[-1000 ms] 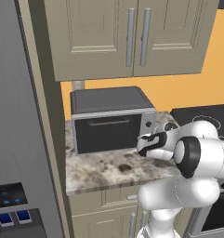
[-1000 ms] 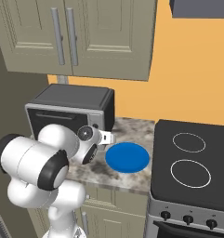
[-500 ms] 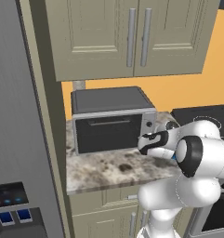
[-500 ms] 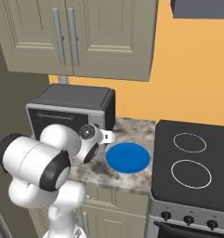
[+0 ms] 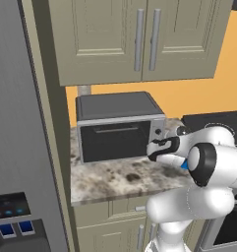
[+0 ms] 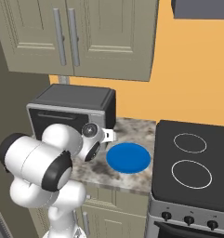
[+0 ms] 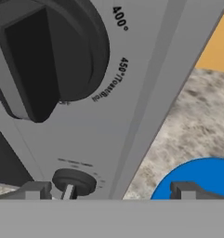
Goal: Pick up the bagel from the plate, place it on the toaster oven rack, close the door, and set the timer.
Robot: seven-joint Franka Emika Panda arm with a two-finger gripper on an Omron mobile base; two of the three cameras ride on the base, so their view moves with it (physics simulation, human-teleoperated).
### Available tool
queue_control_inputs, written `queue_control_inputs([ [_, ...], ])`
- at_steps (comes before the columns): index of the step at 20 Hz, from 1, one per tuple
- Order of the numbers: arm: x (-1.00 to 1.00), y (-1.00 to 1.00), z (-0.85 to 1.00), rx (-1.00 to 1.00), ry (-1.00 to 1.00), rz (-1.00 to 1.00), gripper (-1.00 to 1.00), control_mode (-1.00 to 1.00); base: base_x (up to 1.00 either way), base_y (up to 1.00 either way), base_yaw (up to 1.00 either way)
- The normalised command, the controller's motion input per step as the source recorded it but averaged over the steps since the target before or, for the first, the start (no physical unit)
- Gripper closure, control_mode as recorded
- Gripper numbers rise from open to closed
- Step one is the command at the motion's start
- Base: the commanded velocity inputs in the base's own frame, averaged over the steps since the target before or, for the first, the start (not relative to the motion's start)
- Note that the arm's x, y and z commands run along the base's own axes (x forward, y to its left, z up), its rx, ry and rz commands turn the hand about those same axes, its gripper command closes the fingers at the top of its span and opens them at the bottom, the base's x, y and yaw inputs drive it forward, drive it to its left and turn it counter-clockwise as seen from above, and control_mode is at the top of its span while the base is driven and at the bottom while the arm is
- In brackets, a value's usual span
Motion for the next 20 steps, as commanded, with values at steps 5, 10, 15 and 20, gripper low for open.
queue_control_inputs([
  [5,0.07,-0.28,-0.21,0.0,0.01,0.0,-1.0,-1.0,0.0,0.0,0.0],
  [10,0.08,-0.32,-0.28,0.0,0.04,0.0,-1.0,-1.0,0.0,0.0,0.0],
  [15,0.02,-0.39,-0.41,0.0,0.02,-0.01,-1.0,-1.0,0.0,0.0,0.0],
  [20,0.0,-0.61,-0.51,0.0,0.04,-0.06,-1.0,-1.0,0.0,0.0,0.0],
])
